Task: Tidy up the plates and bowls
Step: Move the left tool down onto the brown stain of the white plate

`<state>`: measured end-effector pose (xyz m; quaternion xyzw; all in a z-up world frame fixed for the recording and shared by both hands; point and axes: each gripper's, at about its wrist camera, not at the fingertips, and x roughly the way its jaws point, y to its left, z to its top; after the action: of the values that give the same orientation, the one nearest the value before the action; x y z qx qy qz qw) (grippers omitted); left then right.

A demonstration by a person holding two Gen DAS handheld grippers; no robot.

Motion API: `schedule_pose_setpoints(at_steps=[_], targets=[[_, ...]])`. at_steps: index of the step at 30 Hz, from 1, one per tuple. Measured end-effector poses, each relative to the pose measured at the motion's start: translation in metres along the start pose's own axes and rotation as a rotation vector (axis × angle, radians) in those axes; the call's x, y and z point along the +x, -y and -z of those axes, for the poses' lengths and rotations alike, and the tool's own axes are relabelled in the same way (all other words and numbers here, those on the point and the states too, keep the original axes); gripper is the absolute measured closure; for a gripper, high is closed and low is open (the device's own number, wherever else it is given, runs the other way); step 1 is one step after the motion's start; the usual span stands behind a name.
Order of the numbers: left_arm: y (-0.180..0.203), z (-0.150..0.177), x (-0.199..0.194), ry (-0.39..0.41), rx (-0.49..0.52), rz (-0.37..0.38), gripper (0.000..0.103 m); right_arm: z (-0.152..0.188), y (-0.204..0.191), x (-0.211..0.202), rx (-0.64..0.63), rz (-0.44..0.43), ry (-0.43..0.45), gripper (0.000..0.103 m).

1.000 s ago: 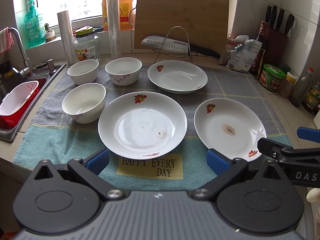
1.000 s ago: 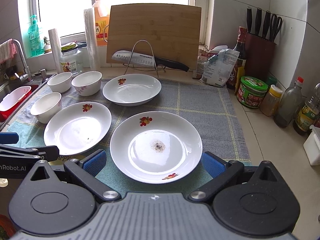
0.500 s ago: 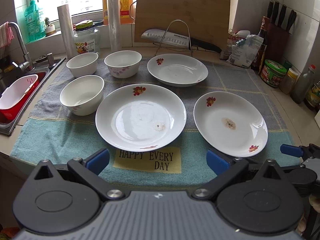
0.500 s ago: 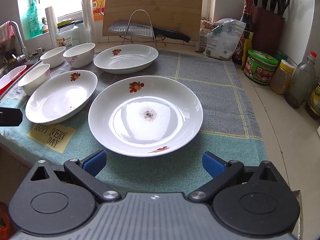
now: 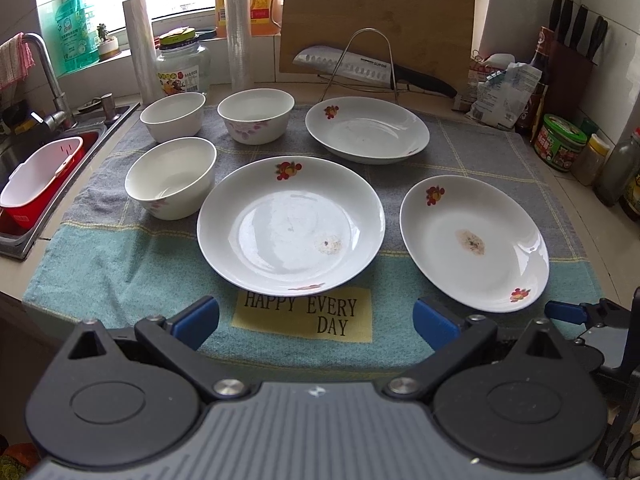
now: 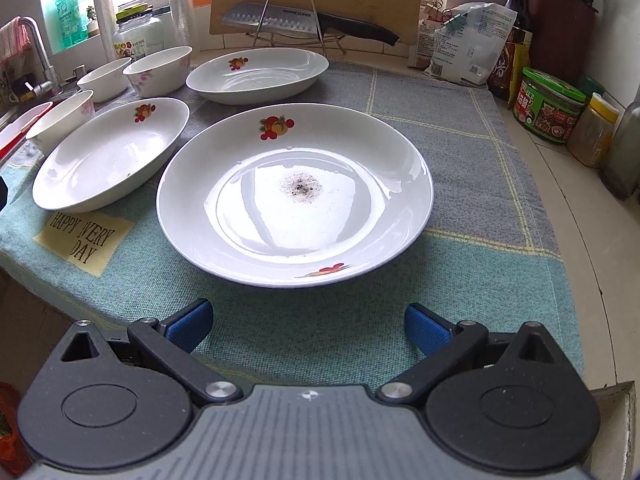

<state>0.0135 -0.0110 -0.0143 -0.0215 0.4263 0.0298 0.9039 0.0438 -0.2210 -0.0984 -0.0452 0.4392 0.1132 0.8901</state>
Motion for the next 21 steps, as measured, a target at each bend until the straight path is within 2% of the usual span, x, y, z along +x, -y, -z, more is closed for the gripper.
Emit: schedule_pose_setpoints(at_steps=[5,14,21], targets=[[0.001,-0.001,0.004,-0.004,-0.004,-0.001,0.001,-0.001,-0.003,0.007,-0.050,0.010,0.040,0.000],[0.004,-0.016,0.014,0.014,0.009,0.094,0.001,-0.002,0.000,0.012,-0.091,-0.022,0.101,0.000],[0.022,-0.047,0.034,0.058,0.139,0.171,0.001,0.001,0.002,0.013,-0.100,-0.033,0.141,0.000]])
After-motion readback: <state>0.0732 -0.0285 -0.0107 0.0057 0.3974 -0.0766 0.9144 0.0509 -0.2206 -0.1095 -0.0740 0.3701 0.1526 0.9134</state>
